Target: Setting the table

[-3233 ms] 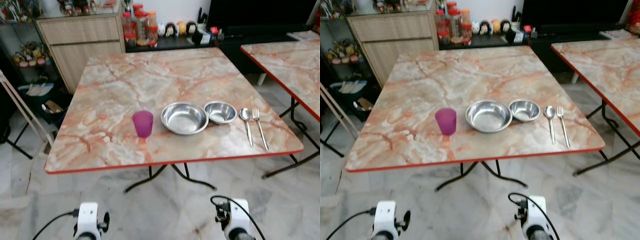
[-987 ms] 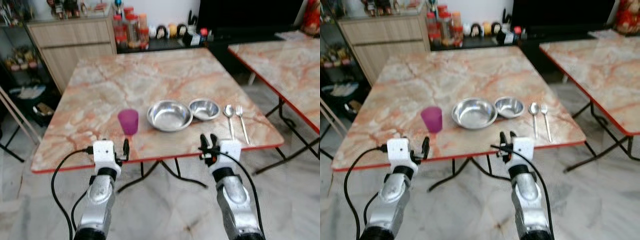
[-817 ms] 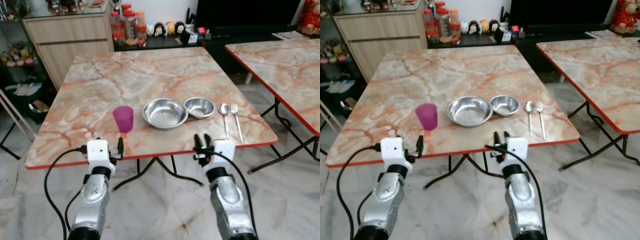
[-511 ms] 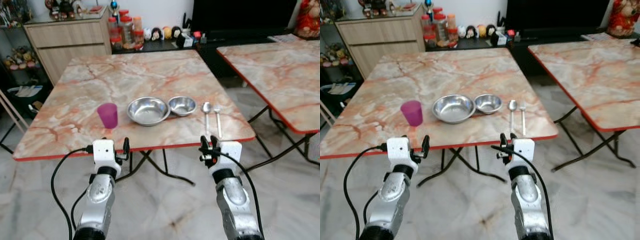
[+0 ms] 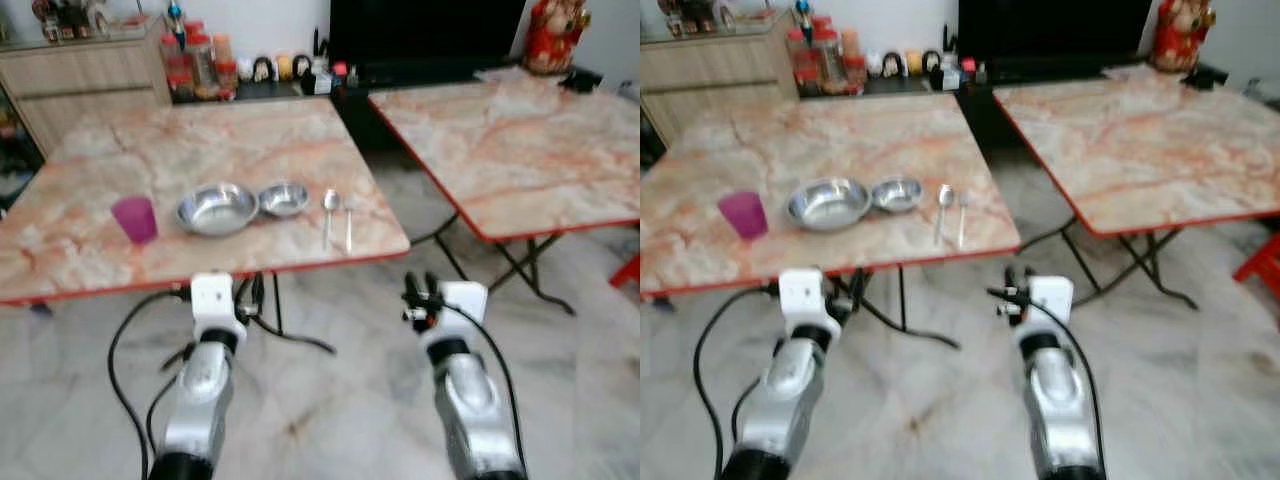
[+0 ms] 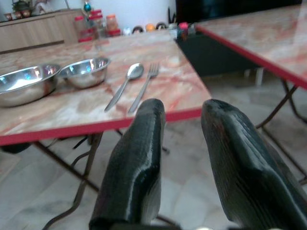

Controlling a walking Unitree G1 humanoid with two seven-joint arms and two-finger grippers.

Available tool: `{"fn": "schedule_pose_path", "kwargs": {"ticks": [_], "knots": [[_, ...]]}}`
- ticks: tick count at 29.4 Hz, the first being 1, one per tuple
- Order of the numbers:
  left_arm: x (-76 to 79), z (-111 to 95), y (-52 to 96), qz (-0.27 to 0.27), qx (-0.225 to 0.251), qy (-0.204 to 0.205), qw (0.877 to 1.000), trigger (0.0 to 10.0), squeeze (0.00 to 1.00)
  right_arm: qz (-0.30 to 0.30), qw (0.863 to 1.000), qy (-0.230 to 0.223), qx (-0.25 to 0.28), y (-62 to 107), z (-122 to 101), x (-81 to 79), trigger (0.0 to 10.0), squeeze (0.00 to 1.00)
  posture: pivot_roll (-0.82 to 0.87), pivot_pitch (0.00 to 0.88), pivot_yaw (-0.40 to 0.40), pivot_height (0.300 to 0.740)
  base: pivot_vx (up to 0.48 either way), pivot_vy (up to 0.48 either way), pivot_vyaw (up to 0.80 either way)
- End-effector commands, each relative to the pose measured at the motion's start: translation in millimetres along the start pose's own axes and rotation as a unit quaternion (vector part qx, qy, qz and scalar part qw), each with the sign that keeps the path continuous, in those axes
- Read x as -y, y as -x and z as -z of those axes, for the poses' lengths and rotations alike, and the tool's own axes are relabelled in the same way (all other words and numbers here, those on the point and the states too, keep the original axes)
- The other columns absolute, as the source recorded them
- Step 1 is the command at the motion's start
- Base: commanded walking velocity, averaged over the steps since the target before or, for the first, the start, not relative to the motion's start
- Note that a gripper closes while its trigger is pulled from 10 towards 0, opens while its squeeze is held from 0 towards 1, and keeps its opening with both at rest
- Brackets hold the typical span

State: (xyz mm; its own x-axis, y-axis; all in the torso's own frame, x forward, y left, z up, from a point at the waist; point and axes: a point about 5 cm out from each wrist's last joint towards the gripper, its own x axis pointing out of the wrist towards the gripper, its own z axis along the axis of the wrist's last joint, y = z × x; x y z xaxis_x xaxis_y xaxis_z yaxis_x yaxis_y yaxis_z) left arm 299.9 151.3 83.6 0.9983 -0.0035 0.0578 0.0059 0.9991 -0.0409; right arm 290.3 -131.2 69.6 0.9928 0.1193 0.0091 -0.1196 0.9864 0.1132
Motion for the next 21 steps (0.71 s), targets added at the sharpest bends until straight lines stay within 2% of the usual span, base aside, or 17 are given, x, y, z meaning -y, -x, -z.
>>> {"fn": "schedule_pose_path", "kwargs": {"ticks": [1,6,9,12,15,21], "knots": [[0.0,-10.0,-3.2,0.002,0.017,0.015,1.0,10.0,0.0,-0.003,1.0,-0.002,0.006,-4.1,-5.1,-1.6,10.0,0.0,-0.04,0.0,0.022,0.74,0.0,0.0,0.0],[-1.6,-17.7,-6.1,-0.004,0.028,0.02,0.999,10.0,0.0,-0.003,1.0,0.003,0.01,-5.3,-7.3,-2.1,10.0,0.0,-0.04,0.0,0.024,0.74,0.106,0.0,0.0],[-2.6,-19.5,-7.2,-0.005,0.03,0.02,0.999,10.0,0.0,-0.008,1.0,0.013,0.013,-5.0,-8.1,-3.9,10.0,0.0,-0.04,0.0,0.024,0.74,0.318,0.0,0.0],[-3.4,-18.4,-6.7,-0.006,0.027,0.021,0.999,10.0,0.0,-0.004,1.0,0.007,0.019,-4.0,-9.0,-3.7,10.0,0.0,-0.04,0.0,0.023,0.74,0.349,0.0,0.8],[-3.2,-17.4,-6.0,-0.007,0.025,0.023,0.999,10.0,0.0,0.003,1.0,-0.008,0.013,-4.4,-8.2,-2.1,10.0,0.0,-0.04,0.0,0.022,0.74,0.361,0.0,0.0],[-2.6,-19.2,-6.2,-0.008,0.025,0.025,0.999,10.0,0.0,0.004,1.0,-0.002,0.017,-5.6,-10.8,-0.9,10.0,0.0,-0.04,0.0,0.023,0.74,0.383,0.0,0.0]]}}
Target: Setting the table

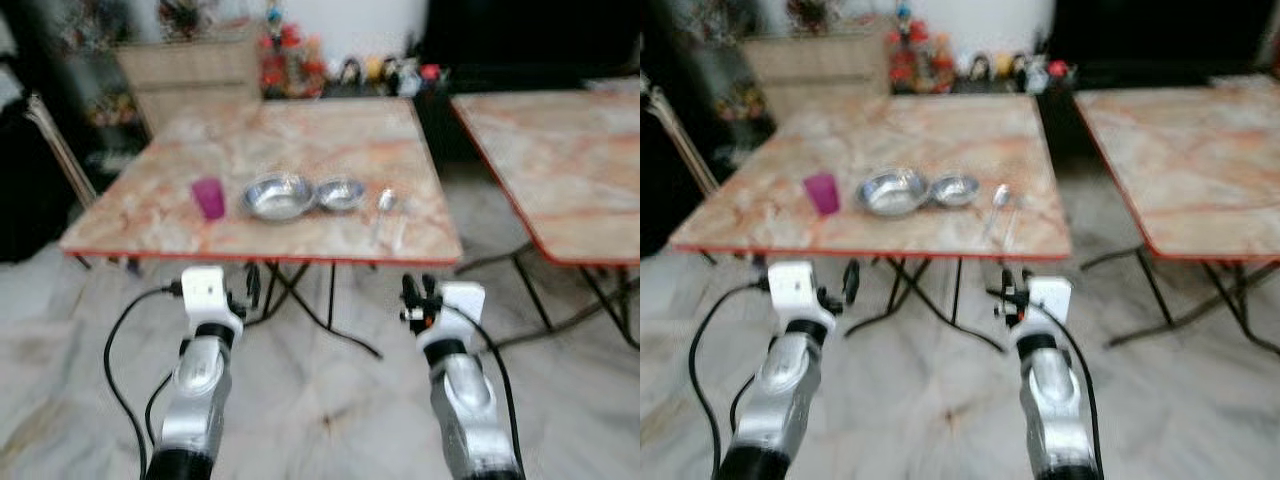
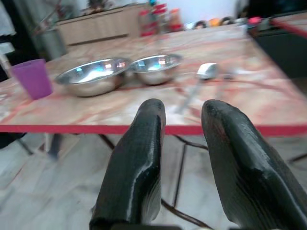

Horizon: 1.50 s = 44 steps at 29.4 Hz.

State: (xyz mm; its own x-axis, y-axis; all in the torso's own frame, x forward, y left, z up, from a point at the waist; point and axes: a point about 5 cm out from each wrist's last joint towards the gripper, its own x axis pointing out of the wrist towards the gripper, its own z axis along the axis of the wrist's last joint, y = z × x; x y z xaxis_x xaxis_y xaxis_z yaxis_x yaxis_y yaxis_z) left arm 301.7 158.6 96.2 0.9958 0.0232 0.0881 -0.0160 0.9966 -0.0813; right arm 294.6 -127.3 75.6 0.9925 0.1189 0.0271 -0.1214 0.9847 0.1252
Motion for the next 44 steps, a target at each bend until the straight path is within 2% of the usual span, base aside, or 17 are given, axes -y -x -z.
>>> {"fn": "schedule_pose_path", "kwargs": {"ticks": [1,17,19,22,24,29,44], "knots": [[4.6,-6.2,-3.9,0.005,0.008,0.006,1.0,10.0,0.0,0.005,1.0,0.007,0.008,-0.9,-5.5,3.3,10.0,0.0,-0.04,0.0,0.023,0.74,0.386,0.0,0.0],[3.5,-5.2,-2.6,0.009,0.003,0.006,1.0,10.0,0.0,0.004,1.0,-0.006,0.013,-2.3,-7.9,1.5,10.0,0.0,-0.04,0.0,0.023,0.74,0.385,0.0,0.0],[-2.3,-4.7,-3.2,0.001,0.001,0.003,1.0,10.0,0.0,-0.006,1.0,0.011,0.022,-1.2,-9.7,0.4,10.0,0.0,-0.04,0.0,0.021,0.74,0.386,0.0,0.0],[-6.1,-5.8,-4.3,-0.003,0.002,0.003,1.0,10.0,0.0,-0.007,1.0,0.014,0.023,-0.9,-10.0,0.4,10.0,0.0,-0.04,0.0,0.02,0.74,0.409,0.0,0.53],[-11.3,-8.2,-6.5,-0.01,0.005,0.002,1.0,10.0,0.0,0.001,1.0,-0.008,0.019,-1.9,-8.4,2.0,10.0,0.0,-0.04,0.0,0.019,0.74,0.349,0.326,0.4],[-12.7,-10.1,-7.8,-0.012,0.009,-0.001,1.0,10.0,0.0,0.002,1.0,-0.01,0.024,-3.1,-10.5,2.1,10.0,0.0,-0.04,0.0,0.018,0.74,0.314,0.363,0.0],[-2.1,-12.7,-7.3,0.007,0.022,0.008,1.0,10.0,0.0,0.009,1.0,-0.011,0.024,-0.8,-9.2,3.7,10.0,0.0,-0.04,0.0,0.025,0.74,0.0,0.0,0.0]]}}
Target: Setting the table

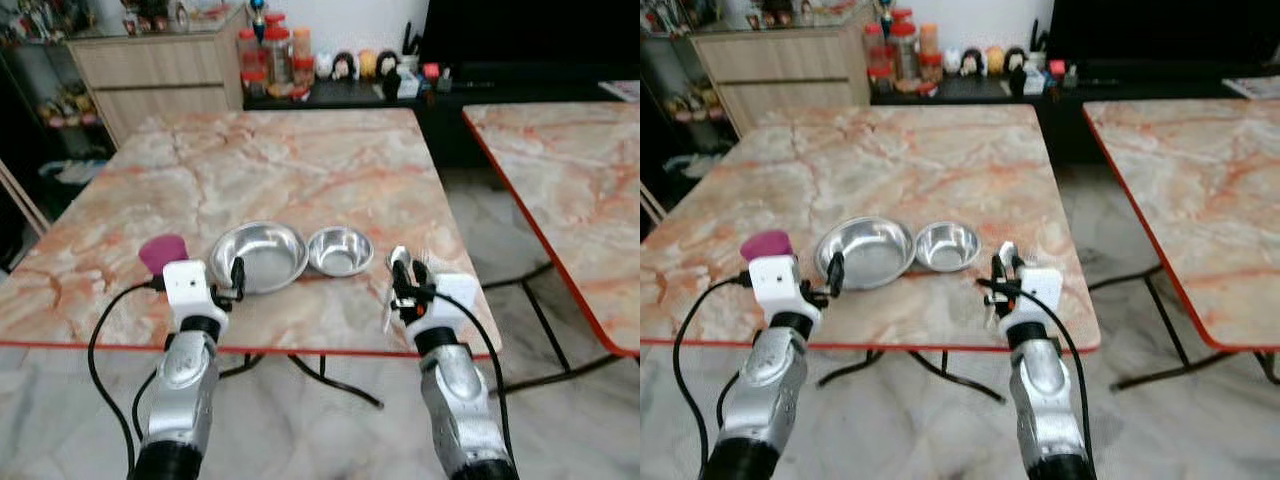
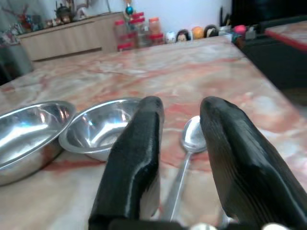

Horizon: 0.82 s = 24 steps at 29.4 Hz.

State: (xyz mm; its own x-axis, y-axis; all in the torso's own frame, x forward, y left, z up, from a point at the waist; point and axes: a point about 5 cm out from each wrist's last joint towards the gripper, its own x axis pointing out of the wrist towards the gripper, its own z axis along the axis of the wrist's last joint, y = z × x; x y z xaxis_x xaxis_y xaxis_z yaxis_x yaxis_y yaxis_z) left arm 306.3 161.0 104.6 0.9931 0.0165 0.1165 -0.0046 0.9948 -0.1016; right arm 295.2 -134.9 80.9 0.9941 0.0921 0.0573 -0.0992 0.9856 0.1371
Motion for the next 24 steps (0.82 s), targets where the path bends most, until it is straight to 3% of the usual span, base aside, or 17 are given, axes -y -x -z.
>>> {"fn": "schedule_pose_path", "kwargs": {"ticks": [1,11,14,18,24], "knots": [[-0.5,-4.7,-2.2,0.003,0.008,-0.001,1.0,10.0,0.0,-0.003,1.0,-0.006,0.008,-1.3,-3.0,-3.8,10.0,0.0,-0.04,0.0,0.027,0.74,0.0,0.0,0.0],[-0.3,-8.1,-4.9,0.011,0.012,-0.009,1.0,10.0,0.0,-0.008,1.0,-0.008,0.012,-3.6,-4.3,-8.1,10.0,0.0,-0.04,0.0,0.034,0.74,0.0,0.0,0.0],[-2.0,-7.8,-5.1,0.008,0.009,-0.014,1.0,10.0,0.0,-0.007,1.0,-0.018,0.004,-3.1,-2.8,-9.0,10.0,0.0,-0.04,0.0,0.034,0.74,0.249,0.0,0.0],[-2.4,-7.2,-4.4,0.008,0.006,-0.011,1.0,10.0,0.0,-0.003,1.0,-0.019,0.005,-1.5,-2.0,-7.0,10.0,0.0,-0.04,0.0,0.038,0.74,0.249,0.0,-0.71],[-1.3,-8.0,-4.8,0.01,0.007,-0.01,1.0,10.0,0.0,0.005,1.0,-0.015,0.007,-1.8,-2.3,-4.9,10.0,0.0,-0.04,0.0,0.041,0.74,0.253,0.0,0.0]]}}
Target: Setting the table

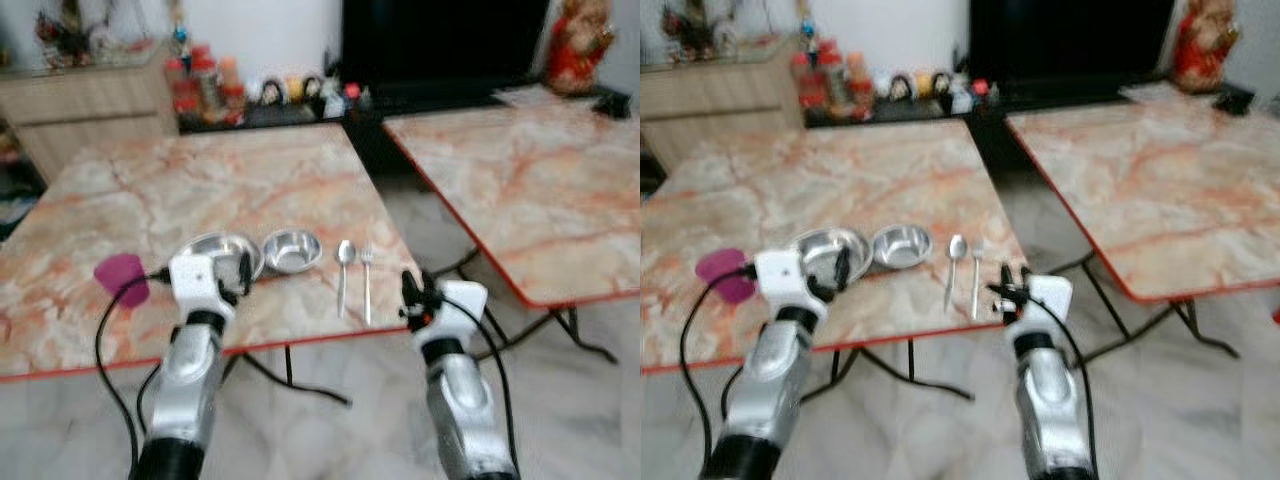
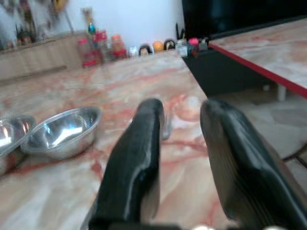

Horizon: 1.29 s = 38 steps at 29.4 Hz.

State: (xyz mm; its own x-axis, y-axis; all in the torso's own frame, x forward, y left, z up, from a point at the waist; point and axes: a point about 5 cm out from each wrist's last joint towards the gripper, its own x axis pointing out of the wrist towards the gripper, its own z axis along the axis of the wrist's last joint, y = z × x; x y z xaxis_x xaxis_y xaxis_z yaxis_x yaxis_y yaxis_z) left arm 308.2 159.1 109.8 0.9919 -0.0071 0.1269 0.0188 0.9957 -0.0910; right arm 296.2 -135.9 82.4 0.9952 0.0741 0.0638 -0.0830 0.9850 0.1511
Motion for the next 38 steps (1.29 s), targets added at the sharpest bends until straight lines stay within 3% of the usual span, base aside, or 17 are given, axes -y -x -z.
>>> {"fn": "schedule_pose_path", "kwargs": {"ticks": [1,13,21,25,38], "knots": [[-4.0,-3.8,-2.5,-0.002,0.003,-0.007,1.0,10.0,0.0,-0.004,1.0,-0.009,0.005,-0.9,-1.2,-6.5,10.0,0.0,-0.04,0.0,0.044,0.74,0.251,0.0,0.0],[-4.9,-6.9,-2.0,-0.001,0.005,-0.009,1.0,10.0,0.0,-0.007,1.0,-0.02,0.0,-0.1,0.7,-9.7,10.0,0.0,-0.04,0.0,0.048,0.74,0.255,0.0,0.0],[-2.9,-10.3,-0.6,-0.006,0.018,0.001,1.0,10.0,0.0,-0.033,0.999,0.017,0.013,-0.3,-3.0,-13.6,10.0,0.0,-0.03,0.0,0.041,0.74,0.0,0.0,0.22],[-3.9,-10.5,-0.6,-0.009,0.019,0.001,1.0,10.0,0.0,-0.019,0.999,-0.026,0.011,-0.4,-1.8,-12.2,10.0,0.0,-0.03,0.0,0.038,0.74,0.0,0.0,0.36],[-0.6,-10.1,-1.8,-0.003,0.017,0.005,1.0,10.0,0.0,-0.028,1.0,0.002,0.008,-1.0,-0.9,-12.8,10.0,0.0,-0.04,0.0,0.041,0.74,0.0,0.0,0.0]]}}
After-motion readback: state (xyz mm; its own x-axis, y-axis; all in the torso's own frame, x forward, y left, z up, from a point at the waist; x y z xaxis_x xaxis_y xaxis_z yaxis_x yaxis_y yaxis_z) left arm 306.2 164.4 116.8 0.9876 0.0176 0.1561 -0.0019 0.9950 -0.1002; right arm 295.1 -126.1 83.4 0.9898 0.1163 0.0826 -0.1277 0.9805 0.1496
